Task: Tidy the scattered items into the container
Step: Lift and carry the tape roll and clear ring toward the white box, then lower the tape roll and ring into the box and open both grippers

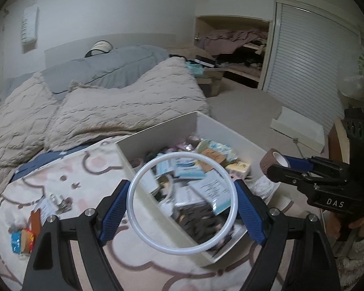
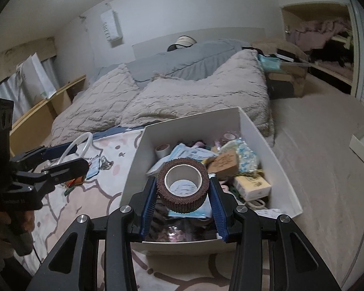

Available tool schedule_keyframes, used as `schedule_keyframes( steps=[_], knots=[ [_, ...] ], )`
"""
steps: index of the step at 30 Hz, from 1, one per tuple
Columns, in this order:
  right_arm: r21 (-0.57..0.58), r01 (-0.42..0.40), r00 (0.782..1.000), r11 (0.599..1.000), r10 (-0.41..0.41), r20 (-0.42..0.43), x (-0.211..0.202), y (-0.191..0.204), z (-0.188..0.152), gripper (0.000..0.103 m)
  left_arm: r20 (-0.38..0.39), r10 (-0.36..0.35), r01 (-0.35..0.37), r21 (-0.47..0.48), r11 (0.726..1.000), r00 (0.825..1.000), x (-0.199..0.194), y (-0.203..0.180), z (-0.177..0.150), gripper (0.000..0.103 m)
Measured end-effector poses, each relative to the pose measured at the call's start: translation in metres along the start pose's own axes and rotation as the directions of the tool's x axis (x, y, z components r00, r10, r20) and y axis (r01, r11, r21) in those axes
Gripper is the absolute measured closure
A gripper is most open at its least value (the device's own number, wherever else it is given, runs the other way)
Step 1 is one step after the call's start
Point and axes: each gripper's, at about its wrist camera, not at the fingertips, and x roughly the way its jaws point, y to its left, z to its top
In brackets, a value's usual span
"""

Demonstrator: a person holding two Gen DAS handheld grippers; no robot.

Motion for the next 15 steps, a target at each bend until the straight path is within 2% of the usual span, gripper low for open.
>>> schedule_keyframes(
  steps=[7, 15],
  knots=[
    [0.052, 0.022, 1.0, 0.998, -0.022, -0.001, -0.001, -0.022, 0.003, 0.06, -0.037, -0.035, 0.034, -0.041, 0.999, 0.999, 0.032, -0.011, 0.01, 0.019],
    [0.08, 0.015, 0.999, 0.997, -0.012, -0.032, 0.009, -0.037, -0.001, 0.06, -0.128, -0.059, 0.049, -0.075, 0.996, 0.99, 0.078, -0.017, 0.008, 0.019]
  ],
)
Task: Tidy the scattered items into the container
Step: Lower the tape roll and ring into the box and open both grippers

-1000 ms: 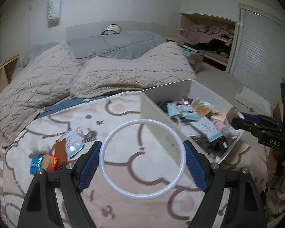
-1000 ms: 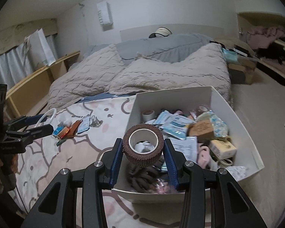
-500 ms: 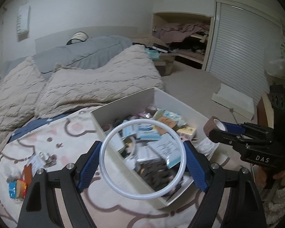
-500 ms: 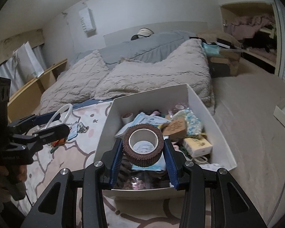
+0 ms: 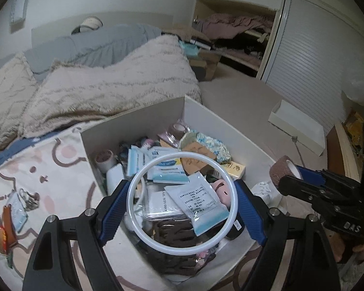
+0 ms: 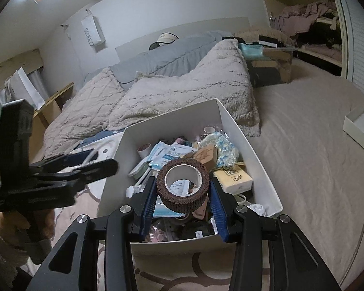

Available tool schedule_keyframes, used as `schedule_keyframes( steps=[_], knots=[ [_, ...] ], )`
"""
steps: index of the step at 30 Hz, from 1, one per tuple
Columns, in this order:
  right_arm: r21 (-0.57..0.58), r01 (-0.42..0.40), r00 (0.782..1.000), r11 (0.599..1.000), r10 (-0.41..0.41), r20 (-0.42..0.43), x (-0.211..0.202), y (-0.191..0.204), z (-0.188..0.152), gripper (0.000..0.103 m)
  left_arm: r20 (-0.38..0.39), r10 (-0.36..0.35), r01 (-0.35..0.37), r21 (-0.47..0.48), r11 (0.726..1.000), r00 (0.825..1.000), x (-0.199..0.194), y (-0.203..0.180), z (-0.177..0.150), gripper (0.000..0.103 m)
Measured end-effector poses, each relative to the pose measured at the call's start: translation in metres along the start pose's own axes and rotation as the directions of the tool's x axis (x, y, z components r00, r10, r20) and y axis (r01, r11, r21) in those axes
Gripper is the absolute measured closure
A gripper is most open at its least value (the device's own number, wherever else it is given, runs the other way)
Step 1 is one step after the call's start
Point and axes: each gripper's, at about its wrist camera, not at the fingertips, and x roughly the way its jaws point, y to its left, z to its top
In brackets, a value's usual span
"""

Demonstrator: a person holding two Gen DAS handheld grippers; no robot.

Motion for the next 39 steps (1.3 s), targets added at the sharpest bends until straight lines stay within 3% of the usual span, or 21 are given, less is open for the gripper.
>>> schedule_keyframes(
  steps=[4, 15, 17, 30, 32, 34, 39],
  knots=[
    [0.009, 0.005, 1.0, 1.0, -0.005, -0.013, 0.005, -0.005, 0.001, 0.06, -0.048, -0.014, 0.013, -0.016, 1.0, 0.999, 0.022, -0.002, 0.0, 0.019],
    [0.059, 0.037, 0.999, 0.998, -0.035, -0.036, 0.012, -0.022, 0.012, 0.06, -0.091, 0.004, -0.005, -0.014, 1.0, 0.996, 0.06, -0.002, 0.0, 0.018],
    [0.059, 0.048, 0.998, 0.997, -0.045, -0.049, 0.018, -0.024, 0.013, 0.06, -0.123, 0.013, -0.015, -0.018, 1.0, 0.992, 0.066, 0.001, -0.003, 0.007],
    [0.056, 0.11, 0.981, 0.992, -0.099, -0.166, 0.062, -0.033, -0.002, 0.06, -0.139, 0.03, -0.038, -0.054, 0.998, 0.99, 0.063, 0.021, -0.005, 0.007],
    [0.069, 0.108, 0.981, 0.992, -0.095, -0.171, 0.065, -0.035, -0.003, 0.053, -0.142, 0.032, -0.04, -0.06, 0.997, 0.989, 0.063, 0.023, -0.004, 0.006],
    [0.085, 0.109, 0.983, 0.99, -0.095, -0.157, 0.063, -0.036, -0.003, 0.026, -0.145, 0.032, -0.042, -0.067, 0.997, 0.989, 0.063, 0.024, -0.004, 0.006],
    [0.086, 0.091, 0.989, 0.992, -0.08, -0.123, 0.055, -0.031, 0.0, 0.024, -0.138, 0.029, -0.039, -0.072, 0.997, 0.99, 0.058, 0.025, -0.004, 0.0]
  ],
)
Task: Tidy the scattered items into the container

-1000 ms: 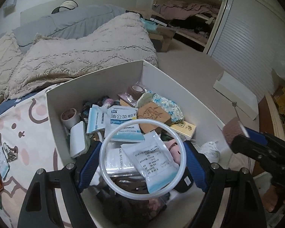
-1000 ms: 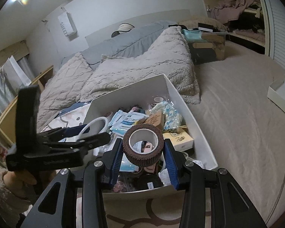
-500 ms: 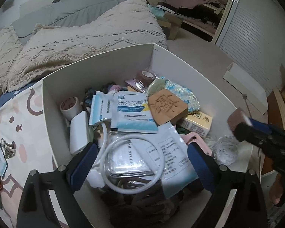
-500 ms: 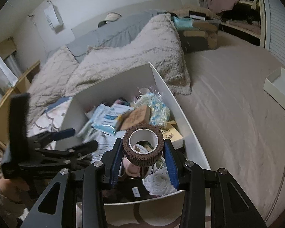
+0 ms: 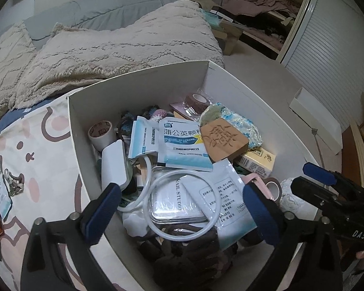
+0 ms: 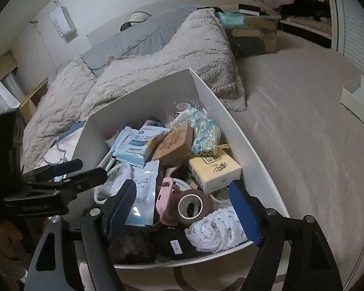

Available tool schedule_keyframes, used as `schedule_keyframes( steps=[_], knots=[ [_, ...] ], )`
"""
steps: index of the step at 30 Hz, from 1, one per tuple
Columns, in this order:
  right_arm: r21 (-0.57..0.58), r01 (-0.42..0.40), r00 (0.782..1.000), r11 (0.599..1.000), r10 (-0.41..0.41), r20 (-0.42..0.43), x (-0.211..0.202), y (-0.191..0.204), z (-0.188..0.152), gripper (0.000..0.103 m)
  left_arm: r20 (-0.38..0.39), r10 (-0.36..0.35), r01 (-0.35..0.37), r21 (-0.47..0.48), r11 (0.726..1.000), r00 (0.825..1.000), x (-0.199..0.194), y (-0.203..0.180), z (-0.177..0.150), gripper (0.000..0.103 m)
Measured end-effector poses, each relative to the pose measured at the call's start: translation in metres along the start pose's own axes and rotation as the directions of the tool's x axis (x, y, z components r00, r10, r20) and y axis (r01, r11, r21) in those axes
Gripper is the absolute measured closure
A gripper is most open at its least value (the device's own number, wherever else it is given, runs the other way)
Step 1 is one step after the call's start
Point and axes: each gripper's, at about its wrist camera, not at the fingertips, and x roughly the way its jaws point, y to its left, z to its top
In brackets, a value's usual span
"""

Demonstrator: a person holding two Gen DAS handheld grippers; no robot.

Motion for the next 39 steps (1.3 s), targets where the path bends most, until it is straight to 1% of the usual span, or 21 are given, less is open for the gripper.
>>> schedule_keyframes(
  steps=[5, 7, 8, 10, 12, 15, 16, 17, 19, 23, 29, 36, 39],
  knots=[
    [0.002, -0.007, 1.0, 1.0, 0.007, 0.021, -0.008, 0.004, 0.0, 0.024, -0.001, -0.009, 0.009, 0.006, 1.0, 1.0, -0.008, 0.0, 0.0, 0.0],
    [0.002, -0.004, 0.999, 1.0, 0.004, 0.036, -0.013, 0.007, -0.001, 0.023, 0.003, -0.026, 0.026, 0.006, 1.0, 1.0, -0.012, -0.001, -0.001, 0.0],
    [0.003, 0.0, 0.999, 1.0, 0.0, 0.049, -0.017, 0.008, -0.001, 0.022, 0.005, -0.032, 0.032, 0.008, 0.999, 0.999, -0.015, -0.001, -0.001, 0.0],
    [-0.012, 0.004, 0.997, 1.0, -0.003, 0.079, -0.026, 0.012, 0.0, 0.012, 0.015, -0.025, 0.025, 0.016, 1.0, 1.0, -0.021, -0.002, -0.003, 0.0],
    [-0.032, 0.01, 0.995, 0.999, -0.007, 0.102, -0.034, 0.018, 0.001, 0.01, 0.028, -0.012, 0.011, 0.027, 1.0, 1.0, -0.03, -0.004, -0.005, 0.0],
    [-0.063, 0.022, 0.991, 0.998, -0.013, 0.137, -0.047, 0.028, 0.004, 0.009, 0.058, 0.002, -0.005, 0.043, 0.999, 0.998, -0.046, -0.007, -0.007, 0.0],
    [-0.073, 0.024, 0.989, 0.997, -0.013, 0.149, -0.053, 0.031, 0.004, 0.004, 0.074, 0.012, -0.016, 0.048, 0.999, 0.997, -0.053, -0.009, -0.008, 0.0],
    [-0.08, 0.024, 0.987, 0.996, -0.011, 0.159, -0.056, 0.034, 0.003, 0.001, 0.089, 0.019, -0.024, 0.051, 0.998, 0.996, -0.059, -0.01, -0.008, 0.0],
    [-0.091, 0.025, 0.983, 0.996, -0.008, 0.185, -0.066, 0.041, 0.003, 0.0, 0.118, 0.02, -0.026, 0.048, 0.999, 0.993, -0.073, -0.011, -0.009, 0.0],
    [-0.113, 0.011, 0.974, 0.993, 0.015, 0.225, -0.086, 0.055, 0.001, 0.0, 0.154, 0.02, -0.026, 0.036, 0.999, 0.988, -0.098, -0.012, -0.01, 0.0],
    [-0.158, 0.015, 0.962, 0.987, 0.029, 0.271, -0.113, 0.072, -0.005, 0.0, 0.239, 0.059, -0.071, 0.042, 0.997, 0.969, -0.141, -0.014, -0.017, 0.0],
    [-0.185, 0.012, 0.949, 0.983, 0.047, 0.311, -0.139, 0.085, -0.018, 0.0, 0.334, 0.095, -0.113, 0.036, 0.993, 0.938, -0.186, -0.013, -0.036, 0.0],
    [-0.195, 0.011, 0.946, 0.981, 0.053, 0.32, -0.148, 0.089, -0.024, 0.0, 0.363, 0.103, -0.12, 0.025, 0.992, 0.926, -0.202, -0.013, -0.047, 0.0]
  ],
)
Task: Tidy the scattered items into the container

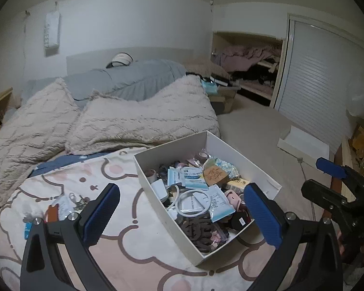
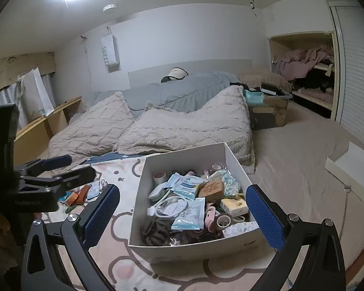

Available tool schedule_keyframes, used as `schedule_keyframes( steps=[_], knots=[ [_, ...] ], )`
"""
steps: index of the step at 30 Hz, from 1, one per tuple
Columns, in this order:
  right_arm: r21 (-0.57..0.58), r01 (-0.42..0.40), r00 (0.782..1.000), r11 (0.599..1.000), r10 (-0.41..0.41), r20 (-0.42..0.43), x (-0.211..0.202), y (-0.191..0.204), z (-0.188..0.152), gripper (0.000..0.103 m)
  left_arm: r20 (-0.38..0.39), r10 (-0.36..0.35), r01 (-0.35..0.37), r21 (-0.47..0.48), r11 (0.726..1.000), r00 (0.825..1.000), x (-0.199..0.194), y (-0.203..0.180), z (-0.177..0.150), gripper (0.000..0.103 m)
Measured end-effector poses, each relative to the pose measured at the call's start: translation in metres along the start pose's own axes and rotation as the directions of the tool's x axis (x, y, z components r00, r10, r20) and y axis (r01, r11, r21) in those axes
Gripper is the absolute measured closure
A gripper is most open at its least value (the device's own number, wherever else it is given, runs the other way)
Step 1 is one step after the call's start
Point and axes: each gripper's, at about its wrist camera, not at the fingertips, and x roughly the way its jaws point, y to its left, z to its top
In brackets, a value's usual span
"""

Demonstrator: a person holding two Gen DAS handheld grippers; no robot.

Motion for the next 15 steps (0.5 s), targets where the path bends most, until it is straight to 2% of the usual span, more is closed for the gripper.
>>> schedule_keyframes(
  steps=[5, 8, 15],
  knots=[
    [0.0, 0.013, 1.0, 1.0, -0.013, 0.017, -0.014, 0.005, -0.005, 0.0, 0.076, 0.036, -0.032, -0.05, 0.998, 0.996, -0.031, 0.0, -0.013, 0.0],
    [0.001, 0.008, 1.0, 1.0, -0.008, 0.022, -0.022, 0.009, -0.01, 0.0, 0.092, 0.034, -0.028, -0.066, 0.997, 0.995, -0.042, -0.002, -0.022, 0.0],
    [-0.034, 0.019, 0.998, 0.999, -0.017, 0.062, -0.037, 0.019, -0.024, 0.0, 0.133, 0.092, -0.086, -0.047, 0.995, 0.987, -0.055, -0.011, -0.046, 0.0]
  ],
)
